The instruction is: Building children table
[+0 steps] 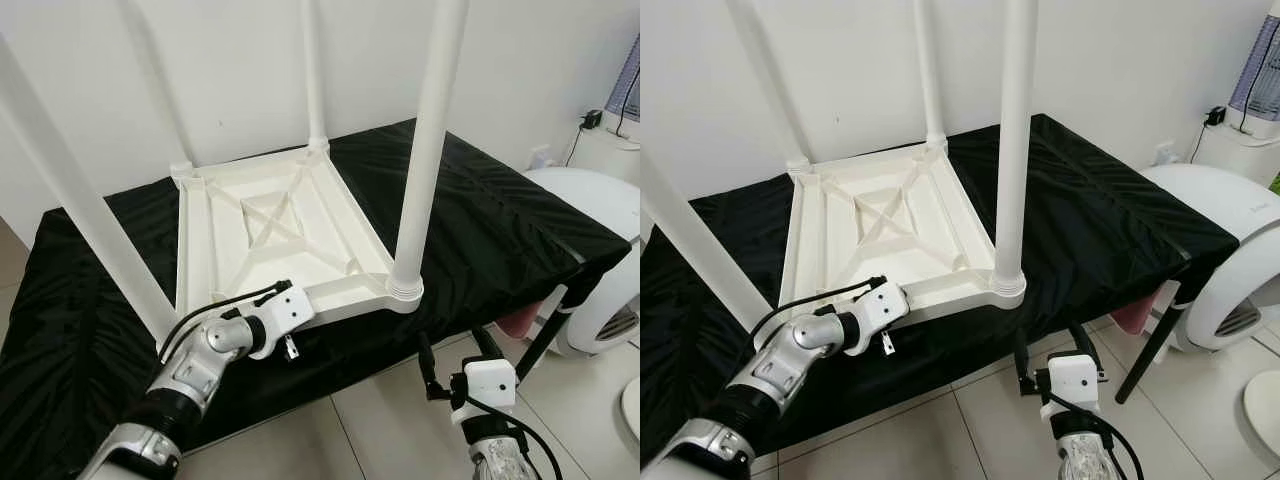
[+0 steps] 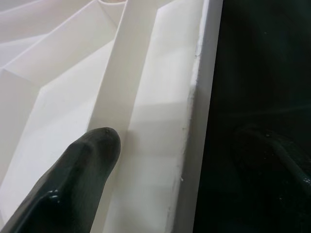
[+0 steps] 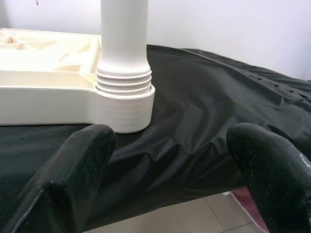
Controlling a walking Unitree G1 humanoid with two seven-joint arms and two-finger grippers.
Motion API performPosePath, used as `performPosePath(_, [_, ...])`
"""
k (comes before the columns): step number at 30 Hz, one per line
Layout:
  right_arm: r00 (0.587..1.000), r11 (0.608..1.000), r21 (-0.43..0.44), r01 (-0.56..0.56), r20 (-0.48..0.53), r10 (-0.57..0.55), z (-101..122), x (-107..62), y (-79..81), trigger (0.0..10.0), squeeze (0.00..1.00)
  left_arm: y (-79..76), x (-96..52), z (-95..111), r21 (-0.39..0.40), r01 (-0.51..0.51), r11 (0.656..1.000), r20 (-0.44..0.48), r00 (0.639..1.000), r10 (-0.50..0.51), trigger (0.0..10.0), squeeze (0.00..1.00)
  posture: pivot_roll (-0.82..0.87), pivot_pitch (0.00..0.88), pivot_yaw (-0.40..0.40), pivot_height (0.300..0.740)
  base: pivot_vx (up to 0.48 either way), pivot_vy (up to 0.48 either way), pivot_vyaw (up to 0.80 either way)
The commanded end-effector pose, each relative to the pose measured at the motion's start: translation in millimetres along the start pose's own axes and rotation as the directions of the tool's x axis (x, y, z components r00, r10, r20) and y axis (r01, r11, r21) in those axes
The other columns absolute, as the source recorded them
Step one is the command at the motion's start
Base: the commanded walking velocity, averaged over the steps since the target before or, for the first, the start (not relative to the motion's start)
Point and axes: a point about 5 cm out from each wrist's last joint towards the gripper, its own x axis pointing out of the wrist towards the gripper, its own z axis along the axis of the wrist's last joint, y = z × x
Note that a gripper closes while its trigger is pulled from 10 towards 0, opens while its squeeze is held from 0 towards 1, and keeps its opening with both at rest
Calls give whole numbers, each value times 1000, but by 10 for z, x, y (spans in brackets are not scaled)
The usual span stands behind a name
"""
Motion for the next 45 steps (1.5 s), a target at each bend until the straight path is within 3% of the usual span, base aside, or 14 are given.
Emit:
performPosePath(1, [1000,1000,14,-13,-19,13,-24,-6,57,10000,0,30,-15,-16,-22,26,999,-26,999,-26,10000,0,-181,27,139,740,0,0,0])
performPosePath(8, [1000,1000,16,-12,-20,12,-17,2,80,10000,0,15,29,120,-93,98,991,-4,995,-99,10000,0,-181,34,144,740,0,0,0])
performPosePath(13, [1000,1000,16,1,-26,0,-28,-28,78,10000,0,-91,84,272,-80,196,977,44,980,-193,10000,0,-188,34,156,740,0,0,0])
performPosePath(22, [1000,1000,19,18,-26,-18,-23,-28,84,10000,0,-156,167,330,-52,225,973,38,974,-223,10000,0,-198,31,167,740,0,0,0])
performPosePath(29, [999,999,18,28,-26,-27,-23,-39,80,10000,0,-134,231,334,-99,194,976,6,981,-194,10000,0,-203,30,172,740,0,0,0])
performPosePath(36, [999,999,15,45,-27,-44,-14,-56,77,10000,0,29,311,314,-215,75,974,-74,993,-93,9843,0,-211,34,184,740,0,0,0])
performPosePath(38, [999,999,15,45,-27,-44,-14,-56,77,10000,0,29,311,314,-215,75,974,-74,993,-93,9843,0,-211,34,184,740,0,0,0])
performPosePath(40, [998,999,15,48,-28,-47,-14,-63,81,10000,0,82,316,297,-241,47,969,-91,993,-70,7490,0,-212,36,187,740,0,0,0])
performPosePath(42, [998,999,15,48,-28,-47,-14,-63,81,10000,0,82,316,297,-241,47,969,-91,993,-70,7490,0,-212,36,187,740,0,0,0])
performPosePath(43, [998,999,15,49,-30,-48,-17,-68,83,10000,0,109,314,285,-253,35,967,-98,993,-62,1922,0,-213,37,189,740,0,0,0])
performPosePath(44, [998,999,15,49,-30,-48,-17,-68,83,10000,0,109,314,285,-253,35,967,-98,993,-62,1922,0,-213,37,189,740,0,0,0])
performPosePath(45, [998,999,14,50,-31,-49,-20,-74,84,10000,0,133,310,269,-264,24,964,-107,993,-54,0,0,-213,37,190,740,0,0,0])
